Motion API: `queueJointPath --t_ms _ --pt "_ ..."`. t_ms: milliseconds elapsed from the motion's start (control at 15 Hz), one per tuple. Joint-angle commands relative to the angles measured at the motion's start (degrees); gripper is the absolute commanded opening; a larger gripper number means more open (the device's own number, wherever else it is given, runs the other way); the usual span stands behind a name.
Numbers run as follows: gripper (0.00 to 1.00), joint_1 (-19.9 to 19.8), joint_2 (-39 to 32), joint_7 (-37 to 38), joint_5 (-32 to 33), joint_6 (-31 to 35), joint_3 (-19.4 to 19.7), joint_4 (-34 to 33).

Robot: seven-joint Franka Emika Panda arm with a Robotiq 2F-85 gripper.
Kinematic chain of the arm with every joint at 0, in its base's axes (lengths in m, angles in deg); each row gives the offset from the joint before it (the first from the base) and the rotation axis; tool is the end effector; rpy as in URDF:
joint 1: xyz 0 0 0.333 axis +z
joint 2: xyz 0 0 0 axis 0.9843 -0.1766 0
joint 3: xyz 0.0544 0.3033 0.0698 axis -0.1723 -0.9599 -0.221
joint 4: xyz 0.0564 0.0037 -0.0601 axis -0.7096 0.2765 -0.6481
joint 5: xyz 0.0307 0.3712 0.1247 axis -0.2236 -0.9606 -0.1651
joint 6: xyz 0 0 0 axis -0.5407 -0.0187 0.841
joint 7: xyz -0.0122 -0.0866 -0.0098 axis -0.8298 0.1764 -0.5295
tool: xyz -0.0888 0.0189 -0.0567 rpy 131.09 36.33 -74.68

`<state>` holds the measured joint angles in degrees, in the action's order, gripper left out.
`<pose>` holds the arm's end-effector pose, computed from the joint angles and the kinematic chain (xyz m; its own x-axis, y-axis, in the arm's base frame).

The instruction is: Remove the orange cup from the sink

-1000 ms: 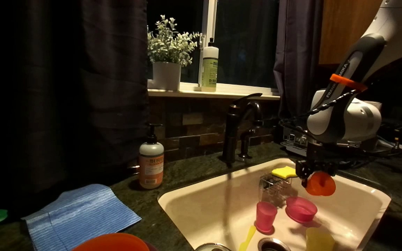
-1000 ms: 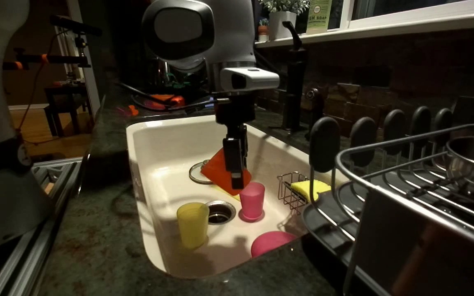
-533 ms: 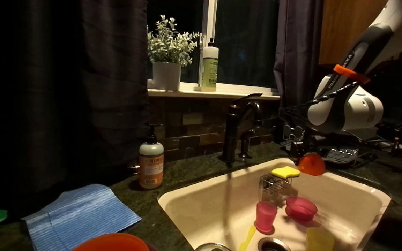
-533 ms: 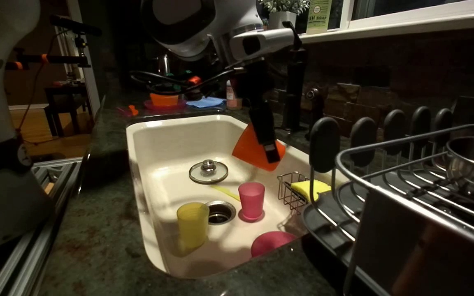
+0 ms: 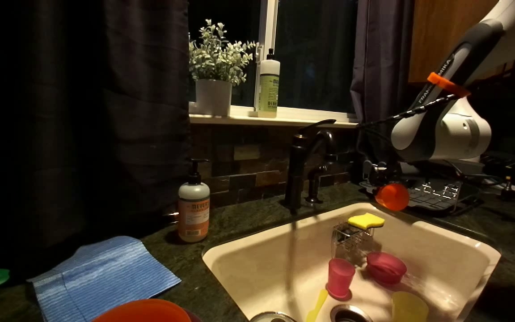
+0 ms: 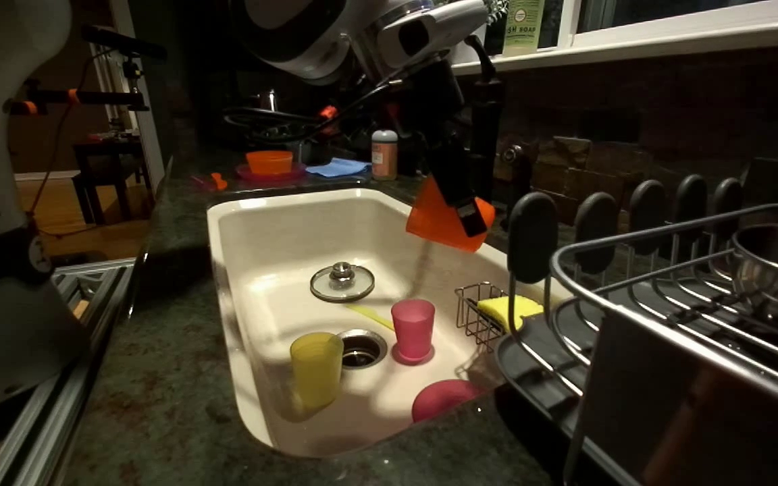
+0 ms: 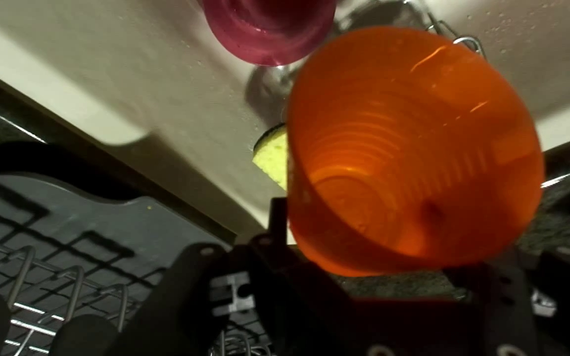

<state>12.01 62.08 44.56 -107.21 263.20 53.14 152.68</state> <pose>0.4196 -0.0776 0.2798 0.7304 -0.5037 0.4614 -0.5640 -0.8258 -0.0087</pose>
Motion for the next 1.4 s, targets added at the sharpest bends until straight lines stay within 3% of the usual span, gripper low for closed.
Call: queueJointPath --t_ms 0,267,1067,1333 --pt "0.44 0.73 -0.51 -0.36 -0.12 2.66 0.35 0.24" --pt "0.44 1.64 -3.9 -0.33 -0.92 12.04 1.68 1.21" --pt "0.44 -0.99 -19.94 -0.75 -15.58 18.57 1.91 1.04" --pt "0.44 -2.87 -20.9 -3.09 -19.49 23.31 0.17 0.88"
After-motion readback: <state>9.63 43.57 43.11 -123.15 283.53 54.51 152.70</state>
